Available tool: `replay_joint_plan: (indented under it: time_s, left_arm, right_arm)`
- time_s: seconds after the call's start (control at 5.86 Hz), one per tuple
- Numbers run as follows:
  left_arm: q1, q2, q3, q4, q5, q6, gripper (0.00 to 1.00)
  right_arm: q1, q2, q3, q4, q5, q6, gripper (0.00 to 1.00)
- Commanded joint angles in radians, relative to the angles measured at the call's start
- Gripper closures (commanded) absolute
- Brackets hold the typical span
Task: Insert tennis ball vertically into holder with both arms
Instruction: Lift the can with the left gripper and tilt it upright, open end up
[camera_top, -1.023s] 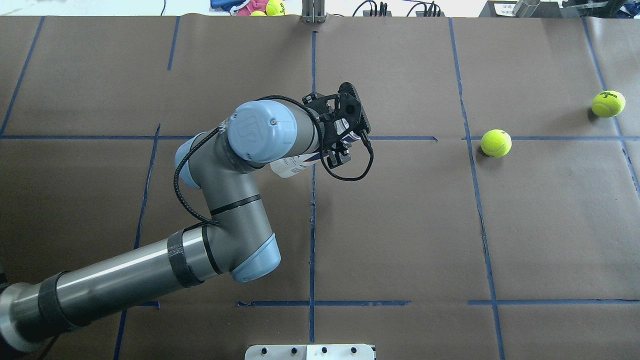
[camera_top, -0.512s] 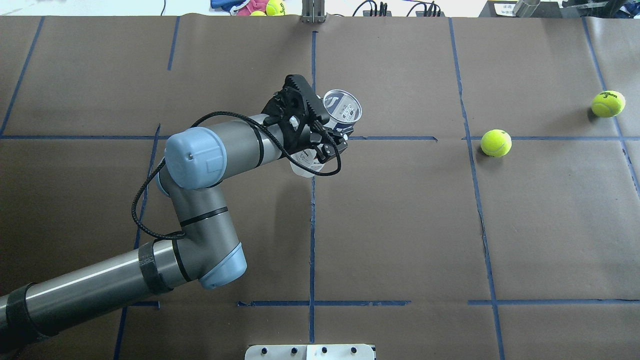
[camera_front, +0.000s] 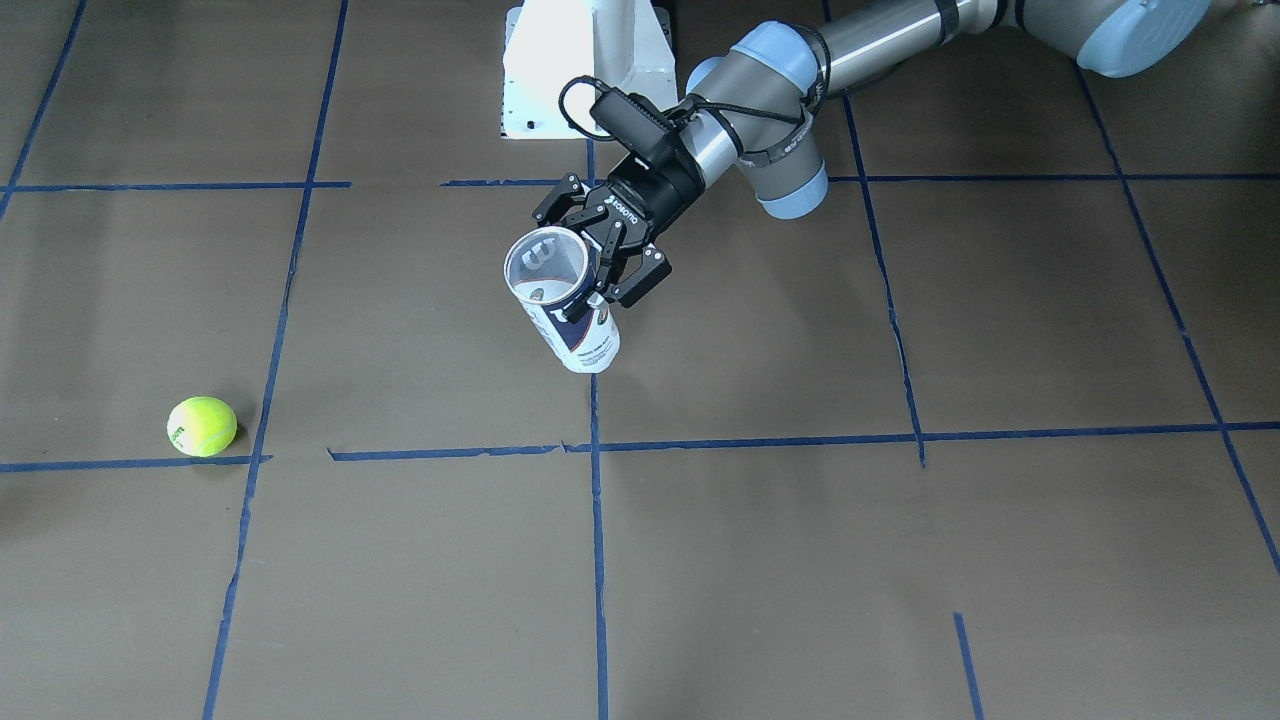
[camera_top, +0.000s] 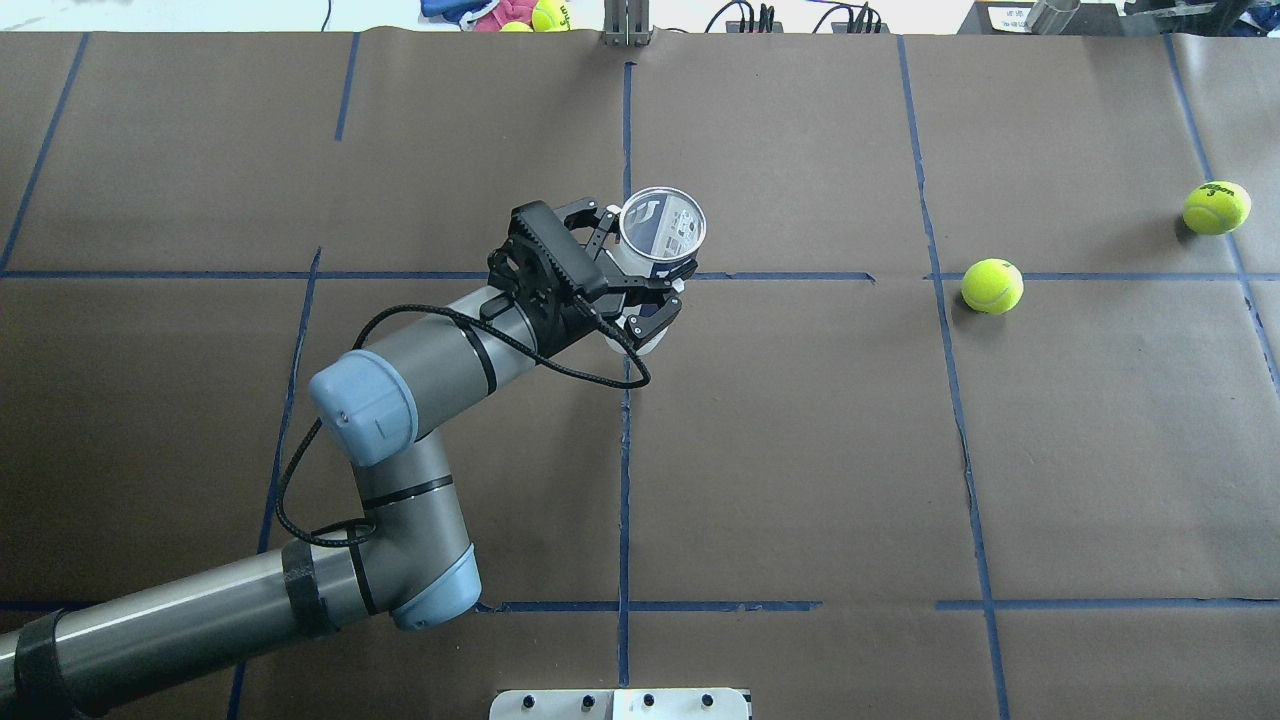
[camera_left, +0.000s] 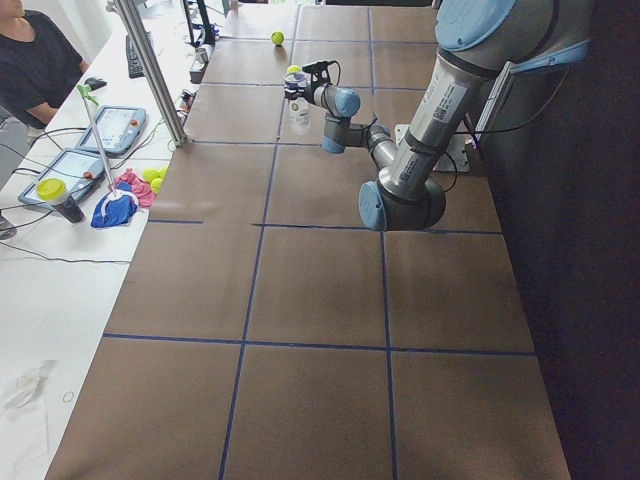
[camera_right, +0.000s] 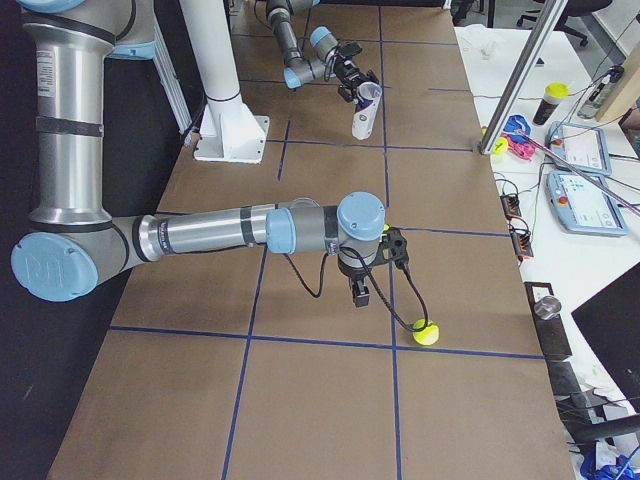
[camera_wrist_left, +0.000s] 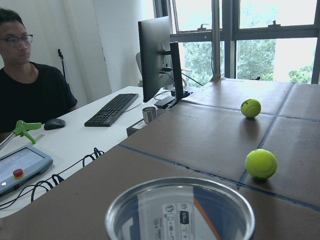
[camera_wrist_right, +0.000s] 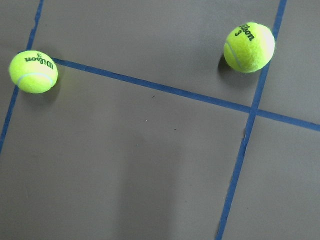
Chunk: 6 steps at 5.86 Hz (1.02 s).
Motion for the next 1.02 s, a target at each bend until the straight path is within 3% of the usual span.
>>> replay_joint_plan:
  time_s: [0.0,0.34,0.51,0.85]
  left_arm:
    - [0.032,0.017,0.063,-0.161,0.080,0.001,0.25]
    - [0.043,0.019,0.109,-0.261,0.102,-0.001,0.25]
    - [0.058,0.022,0.109,-0.258,0.110,0.002,0.13]
    - [0.064,0.023,0.112,-0.252,0.110,0.004,0.15]
  right_arm:
    - [0.000,-0.001,-0.004,0.036,0.000,0.000,0.00]
    - [-0.004,-0.001,-0.012,0.036,0.000,0.000,0.00]
    - [-0.004,-0.001,-0.012,0.036,0.000,0.000,0.00]
    - [-0.007,0.000,-0.018,0.041,0.000,0.000,0.00]
